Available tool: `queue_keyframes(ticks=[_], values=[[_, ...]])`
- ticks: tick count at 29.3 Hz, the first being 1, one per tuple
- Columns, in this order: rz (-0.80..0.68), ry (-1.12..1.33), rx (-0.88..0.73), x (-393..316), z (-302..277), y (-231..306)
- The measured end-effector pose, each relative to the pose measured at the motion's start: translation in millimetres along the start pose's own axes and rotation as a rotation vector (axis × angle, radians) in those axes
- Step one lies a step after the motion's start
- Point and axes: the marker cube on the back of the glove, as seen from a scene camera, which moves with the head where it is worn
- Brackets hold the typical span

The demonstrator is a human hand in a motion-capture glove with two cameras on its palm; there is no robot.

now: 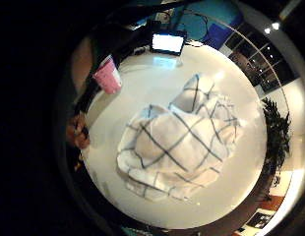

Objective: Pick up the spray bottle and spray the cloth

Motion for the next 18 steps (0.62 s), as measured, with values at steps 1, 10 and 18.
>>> queue_keyframes(ticks=[1,10,18], values=[[-0.009,0.011,-0.01,-0.5,-1.8,5.2],[-0.087,0.09,-0.172,-11.4,5.2,45.9],[-0.081,0.11,-0.195,-14.3,12.9,63.6]])
